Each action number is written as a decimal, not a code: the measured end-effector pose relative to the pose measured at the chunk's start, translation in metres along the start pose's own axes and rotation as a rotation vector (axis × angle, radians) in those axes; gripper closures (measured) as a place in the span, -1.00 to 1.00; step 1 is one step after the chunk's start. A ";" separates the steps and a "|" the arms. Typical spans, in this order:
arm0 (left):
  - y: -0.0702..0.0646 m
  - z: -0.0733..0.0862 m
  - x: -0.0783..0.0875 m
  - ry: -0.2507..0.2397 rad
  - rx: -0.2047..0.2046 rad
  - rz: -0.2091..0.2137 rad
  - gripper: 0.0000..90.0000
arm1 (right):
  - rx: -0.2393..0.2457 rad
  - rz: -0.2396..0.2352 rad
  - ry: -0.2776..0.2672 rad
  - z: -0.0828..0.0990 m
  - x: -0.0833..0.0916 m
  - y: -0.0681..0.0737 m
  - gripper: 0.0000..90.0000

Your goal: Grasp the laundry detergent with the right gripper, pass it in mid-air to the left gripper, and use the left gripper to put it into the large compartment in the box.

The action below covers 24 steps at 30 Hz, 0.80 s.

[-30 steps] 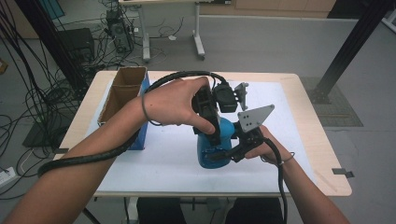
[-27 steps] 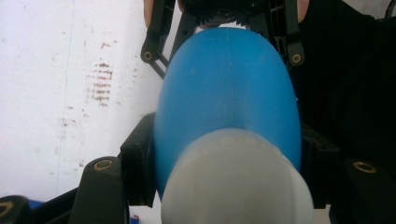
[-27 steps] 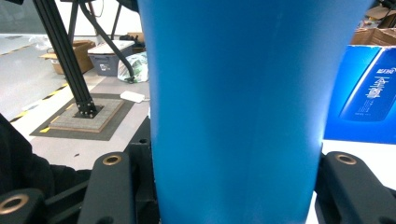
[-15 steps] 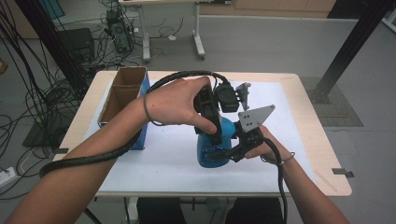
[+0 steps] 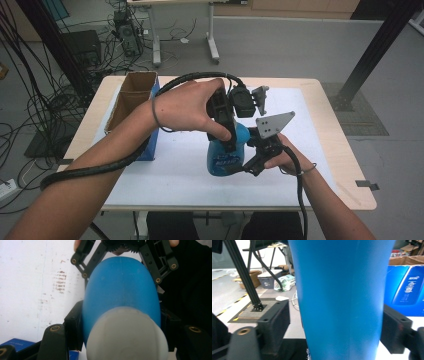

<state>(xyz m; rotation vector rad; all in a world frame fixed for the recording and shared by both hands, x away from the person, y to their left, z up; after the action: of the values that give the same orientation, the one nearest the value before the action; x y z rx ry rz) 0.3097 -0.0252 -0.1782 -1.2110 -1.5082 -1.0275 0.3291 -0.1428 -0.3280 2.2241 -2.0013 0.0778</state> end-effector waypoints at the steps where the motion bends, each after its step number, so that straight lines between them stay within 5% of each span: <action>1: 0.000 0.000 0.000 0.000 -0.001 0.000 -0.16 | 0.003 0.014 0.000 0.000 0.000 0.000 -0.68; 9: 0.001 -0.001 0.002 -0.002 -0.001 -0.001 -0.16 | 0.003 0.014 0.011 -0.002 0.001 -0.002 -0.96; 17: 0.001 -0.002 0.002 0.003 0.000 -0.001 -0.16 | 0.037 0.049 0.041 -0.007 0.003 -0.002 -0.99; 24: 0.002 -0.001 0.001 -0.001 0.009 -0.005 -0.16 | 0.031 0.035 0.096 -0.010 0.002 0.000 -0.99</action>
<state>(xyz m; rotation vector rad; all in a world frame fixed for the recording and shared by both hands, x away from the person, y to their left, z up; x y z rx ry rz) 0.3115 -0.0252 -0.1769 -1.2016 -1.5160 -1.0227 0.3296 -0.1432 -0.3179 2.1606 -2.0013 0.2160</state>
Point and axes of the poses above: each handheld gripper's, and its own axes: x roughly backward along the jaws, z roughly out of its underside, y roughly to its left, the point moved 2 cm from there along -x, roughly forward along the jaws, and after that the axes turned 5 degrees about -y, right-handed, at the moved point
